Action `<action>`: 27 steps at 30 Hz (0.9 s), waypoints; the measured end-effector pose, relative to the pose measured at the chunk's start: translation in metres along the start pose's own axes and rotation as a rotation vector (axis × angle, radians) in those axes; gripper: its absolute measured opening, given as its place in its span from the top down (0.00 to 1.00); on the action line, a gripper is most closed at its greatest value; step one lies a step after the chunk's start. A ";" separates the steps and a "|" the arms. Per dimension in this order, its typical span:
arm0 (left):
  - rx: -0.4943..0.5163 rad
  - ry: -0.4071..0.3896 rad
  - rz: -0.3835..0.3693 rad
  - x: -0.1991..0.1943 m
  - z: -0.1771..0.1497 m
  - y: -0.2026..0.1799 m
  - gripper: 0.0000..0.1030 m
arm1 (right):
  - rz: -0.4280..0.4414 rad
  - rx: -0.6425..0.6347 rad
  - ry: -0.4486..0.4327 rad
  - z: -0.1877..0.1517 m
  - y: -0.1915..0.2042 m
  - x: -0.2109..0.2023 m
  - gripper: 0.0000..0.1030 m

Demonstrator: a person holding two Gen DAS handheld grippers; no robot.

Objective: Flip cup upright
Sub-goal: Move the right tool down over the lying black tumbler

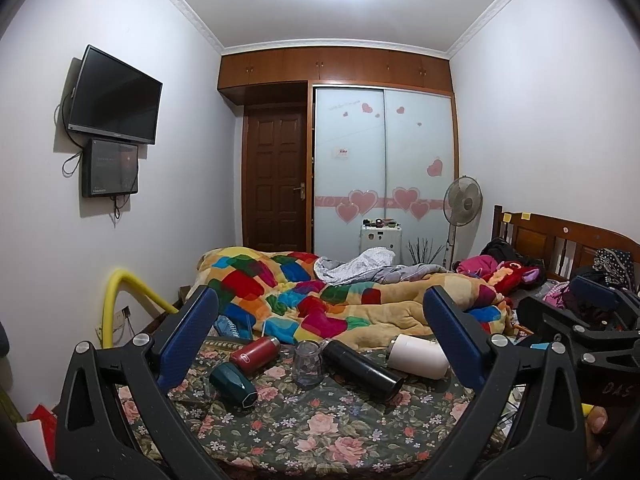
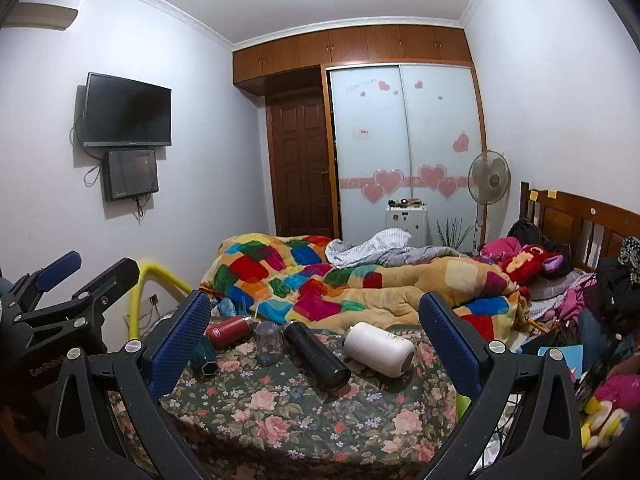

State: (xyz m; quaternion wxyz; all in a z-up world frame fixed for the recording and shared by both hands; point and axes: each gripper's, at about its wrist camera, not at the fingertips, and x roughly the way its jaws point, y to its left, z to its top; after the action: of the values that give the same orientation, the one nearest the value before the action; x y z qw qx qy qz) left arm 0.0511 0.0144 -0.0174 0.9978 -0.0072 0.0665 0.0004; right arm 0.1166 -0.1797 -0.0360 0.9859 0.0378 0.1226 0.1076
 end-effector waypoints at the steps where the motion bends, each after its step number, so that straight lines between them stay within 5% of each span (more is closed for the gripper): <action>1: -0.002 0.003 0.002 0.002 -0.001 0.002 0.00 | -0.001 -0.001 0.005 -0.001 0.000 0.002 0.00; 14: -0.095 0.153 0.103 0.067 -0.031 0.048 0.00 | 0.025 -0.053 0.128 -0.010 0.007 0.074 0.00; 27: -0.140 0.303 0.159 0.135 -0.078 0.099 0.00 | 0.138 -0.192 0.474 -0.049 0.019 0.231 0.00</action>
State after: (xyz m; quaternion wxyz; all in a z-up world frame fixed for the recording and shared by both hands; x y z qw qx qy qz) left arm 0.1741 0.1127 -0.1142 0.9703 -0.0714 0.2160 0.0826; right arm 0.3192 -0.1072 -0.1351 0.9190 -0.0740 0.3366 0.1914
